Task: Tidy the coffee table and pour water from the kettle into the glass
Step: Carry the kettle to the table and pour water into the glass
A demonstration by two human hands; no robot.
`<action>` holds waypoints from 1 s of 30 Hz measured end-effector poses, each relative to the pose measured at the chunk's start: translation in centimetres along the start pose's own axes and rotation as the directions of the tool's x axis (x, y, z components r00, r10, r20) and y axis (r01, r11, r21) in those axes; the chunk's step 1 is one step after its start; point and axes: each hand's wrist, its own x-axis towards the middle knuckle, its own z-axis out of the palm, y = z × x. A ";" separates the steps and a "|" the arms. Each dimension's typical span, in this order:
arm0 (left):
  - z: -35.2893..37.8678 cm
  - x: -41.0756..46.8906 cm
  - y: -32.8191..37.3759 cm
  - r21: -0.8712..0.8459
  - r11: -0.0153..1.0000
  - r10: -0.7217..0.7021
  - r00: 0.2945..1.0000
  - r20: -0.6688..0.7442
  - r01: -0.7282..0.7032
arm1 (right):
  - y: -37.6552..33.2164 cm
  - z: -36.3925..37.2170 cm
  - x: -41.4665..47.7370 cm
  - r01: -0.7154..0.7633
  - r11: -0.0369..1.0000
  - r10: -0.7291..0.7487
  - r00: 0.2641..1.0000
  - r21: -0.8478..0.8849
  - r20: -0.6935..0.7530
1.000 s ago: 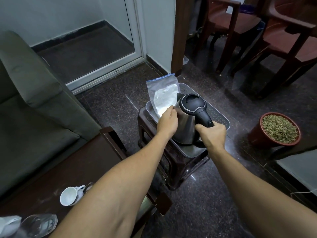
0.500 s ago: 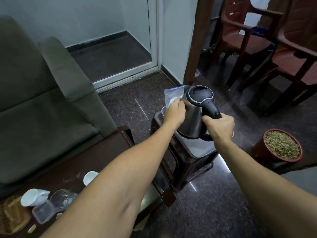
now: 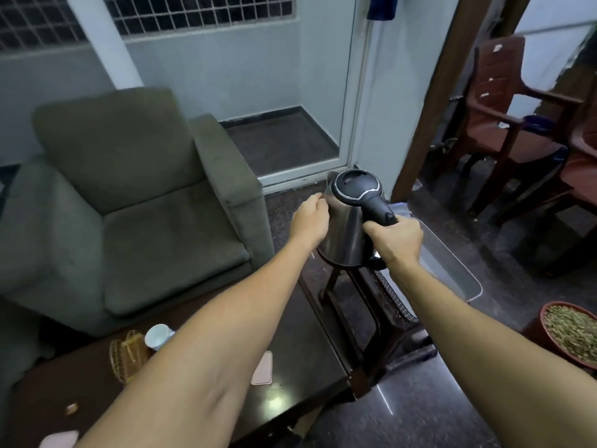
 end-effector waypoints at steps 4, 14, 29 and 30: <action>-5.8 -2.1 -0.9 0.017 1.000 -0.014 0.996 -0.083 0.015 | -3.6 2.7 -3.3 0.034 0.999 -0.034 0.996 0.000 0.081; -17.3 -7.1 -6.6 -0.017 0.996 -0.094 0.968 -0.231 0.093 | -10.0 9.6 -12.4 0.104 0.994 -0.108 0.967 0.028 0.232; -23.8 -13.4 -16.0 -0.082 0.976 -0.217 0.917 -0.335 0.201 | -9.4 16.3 -21.7 0.160 0.986 -0.128 0.913 -0.052 0.388; -23.7 -13.8 -16.4 -0.088 0.974 -0.224 0.913 -0.340 0.207 | -9.0 16.3 -22.0 0.159 0.986 -0.123 0.910 -0.058 0.396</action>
